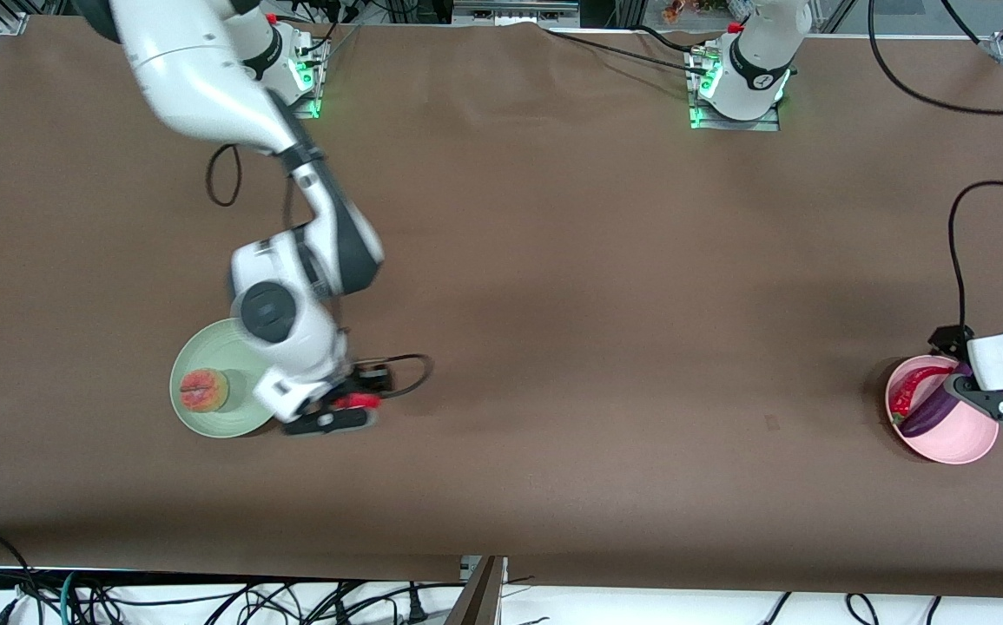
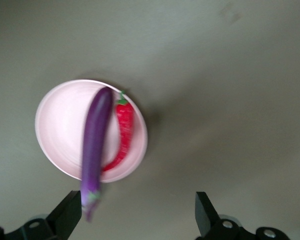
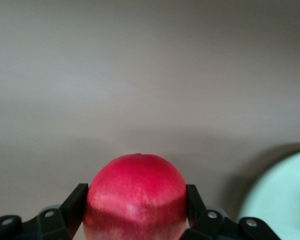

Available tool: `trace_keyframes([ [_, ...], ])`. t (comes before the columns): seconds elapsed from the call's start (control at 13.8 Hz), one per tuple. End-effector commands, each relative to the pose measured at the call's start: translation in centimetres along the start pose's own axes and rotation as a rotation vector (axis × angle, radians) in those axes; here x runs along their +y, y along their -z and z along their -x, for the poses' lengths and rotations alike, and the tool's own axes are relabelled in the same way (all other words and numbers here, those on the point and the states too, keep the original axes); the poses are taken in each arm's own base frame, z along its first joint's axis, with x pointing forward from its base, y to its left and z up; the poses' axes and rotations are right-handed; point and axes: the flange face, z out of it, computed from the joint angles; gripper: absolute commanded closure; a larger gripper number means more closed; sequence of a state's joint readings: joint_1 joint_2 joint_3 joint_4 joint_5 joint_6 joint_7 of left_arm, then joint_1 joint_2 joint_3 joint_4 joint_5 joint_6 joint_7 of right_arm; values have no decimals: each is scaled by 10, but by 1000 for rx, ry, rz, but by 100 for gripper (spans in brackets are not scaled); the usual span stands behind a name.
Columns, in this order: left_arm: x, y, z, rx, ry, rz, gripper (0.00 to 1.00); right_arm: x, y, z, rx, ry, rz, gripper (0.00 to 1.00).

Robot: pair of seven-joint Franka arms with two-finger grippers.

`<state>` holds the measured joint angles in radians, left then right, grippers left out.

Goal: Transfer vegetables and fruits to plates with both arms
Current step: 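Set the red fruit on the green plate while the left gripper withdraws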

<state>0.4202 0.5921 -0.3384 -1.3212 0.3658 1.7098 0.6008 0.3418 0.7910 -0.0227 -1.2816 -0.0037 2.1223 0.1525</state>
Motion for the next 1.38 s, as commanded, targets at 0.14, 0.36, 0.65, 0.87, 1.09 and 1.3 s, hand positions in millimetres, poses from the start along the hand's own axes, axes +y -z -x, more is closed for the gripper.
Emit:
trace_keyframes([
  [0.14, 78, 91, -7, 35, 186, 27, 0, 79, -14, 17, -116, 108, 56, 95],
  [0.36, 124, 153, -7, 98, 289, 65, 0, 116, -26, 25, -155, 152, 87, 95],
  [0.65, 150, 196, 23, 165, 455, 142, 0, 137, -43, 36, -186, 164, 103, 94],
  [0.87, 187, 192, 60, 221, 532, 133, 0, 154, -47, 39, -187, 139, 99, 2],
  [1.09, 211, 177, 67, 255, 505, 90, 0, 159, -12, 33, -146, 129, 95, 0],
  [1.3, 203, 175, 62, 232, 511, 94, 0, 158, 56, 37, -131, 112, 78, 0],
])
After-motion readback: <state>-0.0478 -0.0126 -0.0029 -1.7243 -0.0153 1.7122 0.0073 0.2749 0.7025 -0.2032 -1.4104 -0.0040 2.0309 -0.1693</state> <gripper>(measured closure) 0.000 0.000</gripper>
